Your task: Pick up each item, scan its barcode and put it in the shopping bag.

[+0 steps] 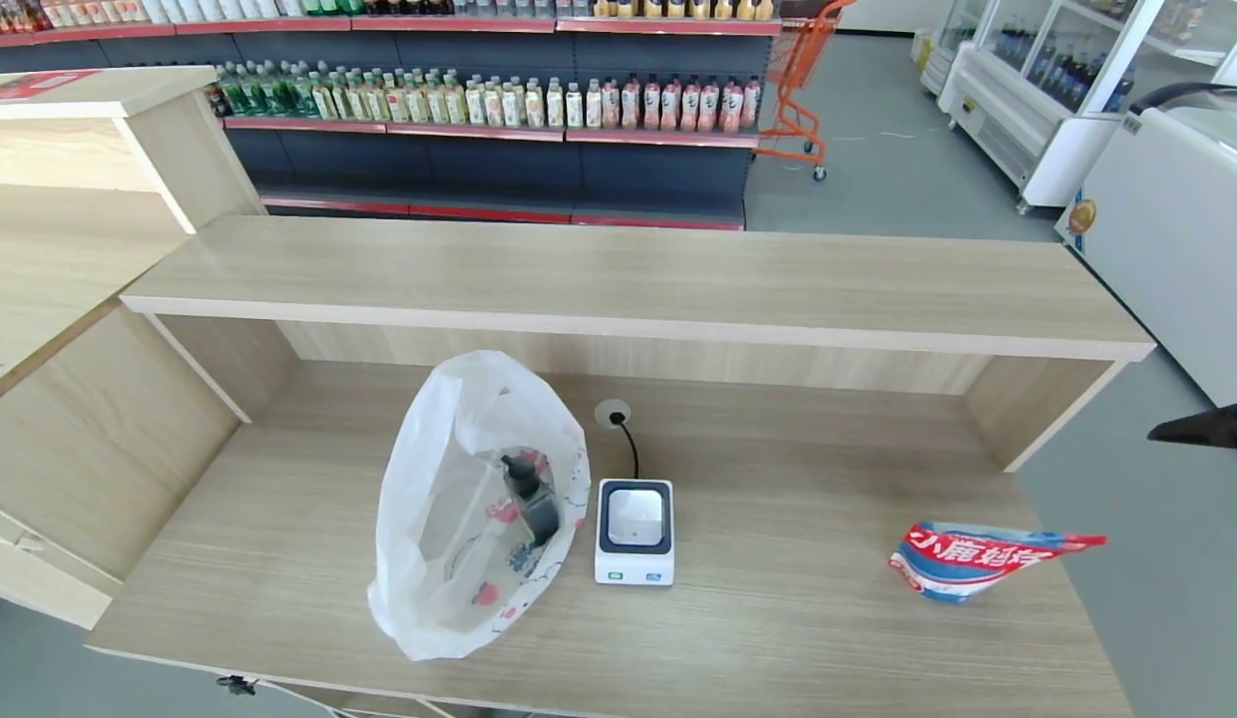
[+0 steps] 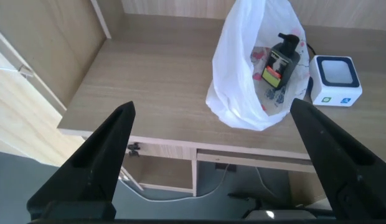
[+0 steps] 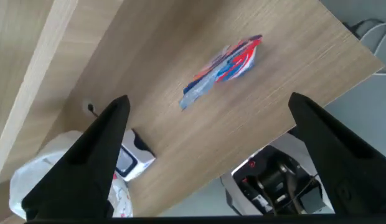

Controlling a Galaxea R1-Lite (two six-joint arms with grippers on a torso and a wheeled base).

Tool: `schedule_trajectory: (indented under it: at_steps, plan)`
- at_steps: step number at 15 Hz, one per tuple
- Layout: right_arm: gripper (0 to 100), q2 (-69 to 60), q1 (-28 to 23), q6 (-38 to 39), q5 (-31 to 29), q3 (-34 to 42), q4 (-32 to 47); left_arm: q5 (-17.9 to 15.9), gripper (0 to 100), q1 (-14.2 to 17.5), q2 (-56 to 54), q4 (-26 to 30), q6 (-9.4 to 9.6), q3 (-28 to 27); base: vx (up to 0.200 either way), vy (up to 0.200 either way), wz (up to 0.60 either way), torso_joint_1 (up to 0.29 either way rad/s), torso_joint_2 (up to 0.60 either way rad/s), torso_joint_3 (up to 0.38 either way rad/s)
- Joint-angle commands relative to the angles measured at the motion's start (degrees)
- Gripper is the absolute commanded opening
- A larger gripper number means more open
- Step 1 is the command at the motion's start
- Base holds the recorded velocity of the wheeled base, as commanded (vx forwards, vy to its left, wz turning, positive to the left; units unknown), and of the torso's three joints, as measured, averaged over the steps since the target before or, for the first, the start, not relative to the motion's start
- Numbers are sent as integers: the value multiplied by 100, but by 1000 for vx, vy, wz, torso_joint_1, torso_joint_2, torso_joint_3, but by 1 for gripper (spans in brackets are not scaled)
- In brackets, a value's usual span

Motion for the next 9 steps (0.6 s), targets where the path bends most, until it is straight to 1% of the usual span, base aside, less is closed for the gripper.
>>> schedule_trajectory:
  at_steps: [1, 3, 5, 9]
  plan:
    - [100, 304, -25, 137, -108, -71, 127, 1, 100, 1, 6, 0, -9, 0, 0, 0, 0, 0, 0, 0]
    - [100, 629, 151, 778, -521, -62, 373, 1, 100, 1, 6, 0, 0, 0, 0, 0, 0, 0, 0, 0]
    - [100, 998, 300, 1060, -864, -62, 443, 1, 100, 1, -2, 0, 0, 0, 0, 0, 0, 0, 0, 0]
    - [100, 1904, 634, 1648, -1250, -202, 505, 1, 100, 1, -2, 0, 0, 0, 0, 0, 0, 0, 0, 0]
